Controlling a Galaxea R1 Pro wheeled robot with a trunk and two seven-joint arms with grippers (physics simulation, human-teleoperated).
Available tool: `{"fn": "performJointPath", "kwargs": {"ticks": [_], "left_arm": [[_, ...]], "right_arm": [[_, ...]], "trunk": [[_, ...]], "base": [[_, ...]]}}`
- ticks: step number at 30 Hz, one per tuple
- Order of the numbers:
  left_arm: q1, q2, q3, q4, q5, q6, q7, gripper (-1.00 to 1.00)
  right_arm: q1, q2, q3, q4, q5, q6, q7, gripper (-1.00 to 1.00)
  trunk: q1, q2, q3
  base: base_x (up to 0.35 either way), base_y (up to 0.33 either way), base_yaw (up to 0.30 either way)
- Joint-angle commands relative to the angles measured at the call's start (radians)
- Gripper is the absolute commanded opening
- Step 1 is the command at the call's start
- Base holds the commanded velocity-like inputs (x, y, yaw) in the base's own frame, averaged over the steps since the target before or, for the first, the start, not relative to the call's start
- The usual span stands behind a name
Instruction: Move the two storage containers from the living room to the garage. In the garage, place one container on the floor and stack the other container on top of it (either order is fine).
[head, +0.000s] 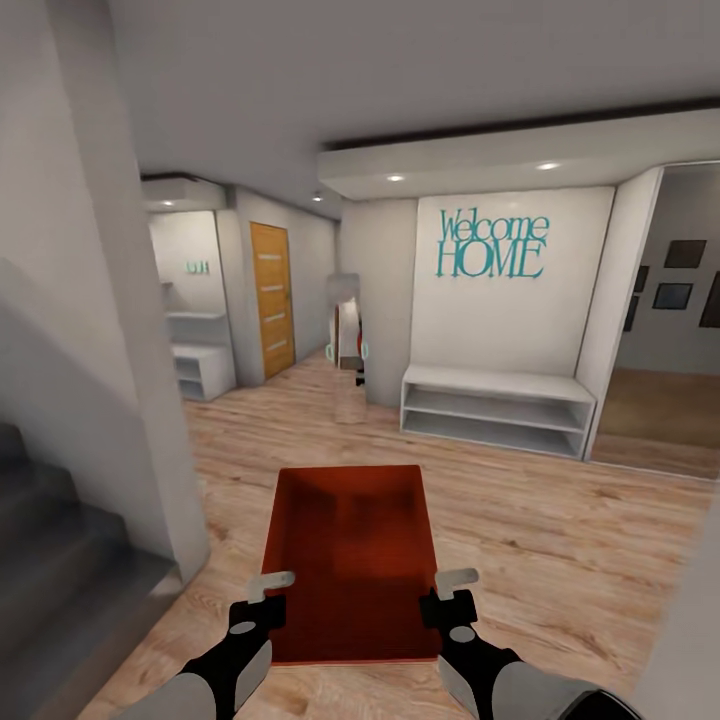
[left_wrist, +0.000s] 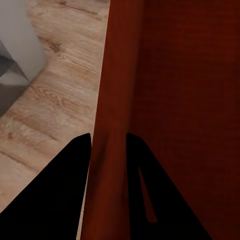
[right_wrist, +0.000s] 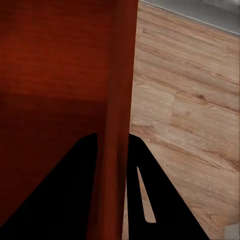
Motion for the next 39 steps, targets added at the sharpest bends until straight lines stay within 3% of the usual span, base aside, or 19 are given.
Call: {"fn": "performJointPath", "kwargs": {"ticks": [1, 39], "left_arm": [[0.000, 0.000, 0.013, 0.001, 0.001, -0.005, 0.037, -1.00], [0.000, 0.000, 0.013, 0.001, 0.000, -0.005, 0.037, -1.00]], "right_arm": [[0.000, 0.013, -0.017, -0.006, 0.009, 0.001, 0.027, -1.00], [0.000, 0.012, -0.018, -0.006, 0.009, 0.002, 0.027, -1.00]], "trunk": [[0.001, -0.001, 0.000], [0.001, -0.001, 0.000]], "base": [[0.322, 0.000, 0.000], [0.322, 0.000, 0.000]]}}
